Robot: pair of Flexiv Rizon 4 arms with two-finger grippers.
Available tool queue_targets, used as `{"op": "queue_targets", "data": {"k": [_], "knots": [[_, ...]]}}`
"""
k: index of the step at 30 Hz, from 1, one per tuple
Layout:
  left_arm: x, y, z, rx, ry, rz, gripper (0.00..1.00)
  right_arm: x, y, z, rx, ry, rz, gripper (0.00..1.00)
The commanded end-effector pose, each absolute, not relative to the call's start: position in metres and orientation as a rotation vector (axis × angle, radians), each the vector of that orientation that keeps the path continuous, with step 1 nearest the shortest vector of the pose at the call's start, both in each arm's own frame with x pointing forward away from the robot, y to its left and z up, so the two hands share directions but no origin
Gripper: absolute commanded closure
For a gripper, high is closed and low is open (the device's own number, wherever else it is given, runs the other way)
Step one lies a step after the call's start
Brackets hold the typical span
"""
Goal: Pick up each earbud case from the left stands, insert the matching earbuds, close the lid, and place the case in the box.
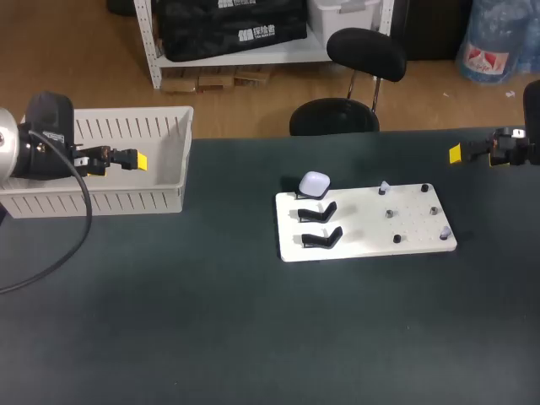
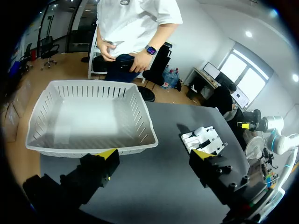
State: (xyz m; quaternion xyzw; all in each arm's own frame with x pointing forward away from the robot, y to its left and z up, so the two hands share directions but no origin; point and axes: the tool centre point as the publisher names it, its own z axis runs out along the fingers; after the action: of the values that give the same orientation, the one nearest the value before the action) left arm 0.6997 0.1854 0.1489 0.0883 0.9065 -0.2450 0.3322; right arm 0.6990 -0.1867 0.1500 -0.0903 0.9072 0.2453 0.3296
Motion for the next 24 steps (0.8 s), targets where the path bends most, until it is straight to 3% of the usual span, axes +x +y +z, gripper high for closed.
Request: {"op": "queue_targets", "data": {"k": [1,12,24], "knots": [[0.700,0.184,0.150,0.229,2.378,-0.632,0.00,0.699,-0.186,0.150,-0.235,2.374,0.640,0.00],[0.700,0.184,0.150,0.229,2.378,-0.632,0.00,0.699,-0.186,0.150,-0.235,2.374,0.640,0.00],[0.726,0.176,0.148,0.984,1.734,-0.787,0.00,0.699,-0.186,0.150,-0.235,2.374,0.640,0.00]]}}
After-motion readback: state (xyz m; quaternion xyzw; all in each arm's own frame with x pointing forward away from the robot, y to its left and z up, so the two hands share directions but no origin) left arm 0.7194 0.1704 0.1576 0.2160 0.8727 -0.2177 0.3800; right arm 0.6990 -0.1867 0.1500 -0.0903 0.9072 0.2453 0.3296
